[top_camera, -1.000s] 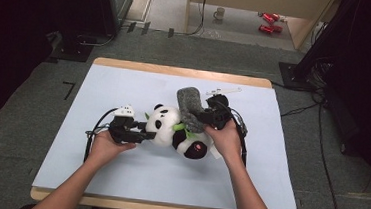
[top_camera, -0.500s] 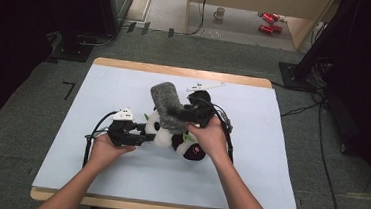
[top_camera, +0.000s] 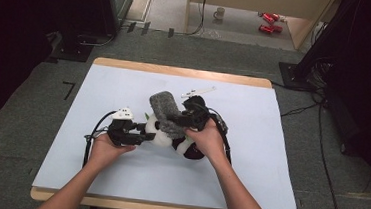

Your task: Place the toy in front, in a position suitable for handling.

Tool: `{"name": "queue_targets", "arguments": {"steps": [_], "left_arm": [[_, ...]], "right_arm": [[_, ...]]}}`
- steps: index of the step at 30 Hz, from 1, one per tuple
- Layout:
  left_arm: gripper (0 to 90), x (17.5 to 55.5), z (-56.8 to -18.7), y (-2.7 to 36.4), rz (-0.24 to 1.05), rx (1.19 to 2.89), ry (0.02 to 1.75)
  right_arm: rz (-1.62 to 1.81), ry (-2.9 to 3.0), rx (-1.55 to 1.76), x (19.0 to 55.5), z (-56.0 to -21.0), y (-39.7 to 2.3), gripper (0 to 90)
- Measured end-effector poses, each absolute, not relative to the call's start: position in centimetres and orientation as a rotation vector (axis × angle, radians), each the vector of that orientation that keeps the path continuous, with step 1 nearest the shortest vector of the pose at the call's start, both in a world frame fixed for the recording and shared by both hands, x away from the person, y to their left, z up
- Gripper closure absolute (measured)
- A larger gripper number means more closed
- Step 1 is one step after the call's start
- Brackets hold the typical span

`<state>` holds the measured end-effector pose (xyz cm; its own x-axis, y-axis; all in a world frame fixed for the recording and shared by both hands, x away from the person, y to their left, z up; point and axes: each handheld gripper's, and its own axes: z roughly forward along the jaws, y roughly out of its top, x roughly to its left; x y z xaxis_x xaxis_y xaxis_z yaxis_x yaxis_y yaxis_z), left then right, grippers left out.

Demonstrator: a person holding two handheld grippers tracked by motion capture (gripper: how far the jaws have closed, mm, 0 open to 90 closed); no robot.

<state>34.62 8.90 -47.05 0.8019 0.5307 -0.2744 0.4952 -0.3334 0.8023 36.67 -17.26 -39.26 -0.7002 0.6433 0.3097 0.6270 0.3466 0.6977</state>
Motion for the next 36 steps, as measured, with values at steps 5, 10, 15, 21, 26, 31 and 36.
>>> {"name": "queue_targets", "arguments": {"steps": [5, 10, 15, 21, 26, 31, 36], "left_arm": [[47.9, 34.9, -47.0, 9.0, 0.023, 1.984, 0.755], [48.5, 35.1, -46.9, 8.7, -0.001, 1.961, 0.767], [48.6, 35.3, -46.9, 8.7, -0.009, 1.969, 0.760], [48.8, 35.3, -46.9, 8.7, -0.011, 1.984, 0.754], [49.4, 35.4, -46.8, 8.7, -0.014, 1.981, 0.760], [50.3, 35.6, -46.6, 8.7, -0.043, 1.937, 0.805], [52.0, 35.8, -46.3, 8.4, -0.045, 1.916, 0.825]], "right_arm": [[1.041, 2.440, 1.192, 36.8, -39.2, -19.3, 76.0], [1.064, 2.377, 1.230, 37.2, -39.4, -21.6, 76.1], [1.053, 2.314, 1.237, 36.9, -38.7, -22.7, 76.0], [1.056, 2.242, 1.349, 37.0, -38.0, -24.8, 76.6], [1.344, 2.208, 1.418, 36.4, -36.1, -25.5, 76.6], [1.461, 2.278, 1.320, 35.4, -34.8, -22.7, 76.5], [1.499, 2.402, 1.251, 34.5, -35.6, -18.6, 76.2]]}}
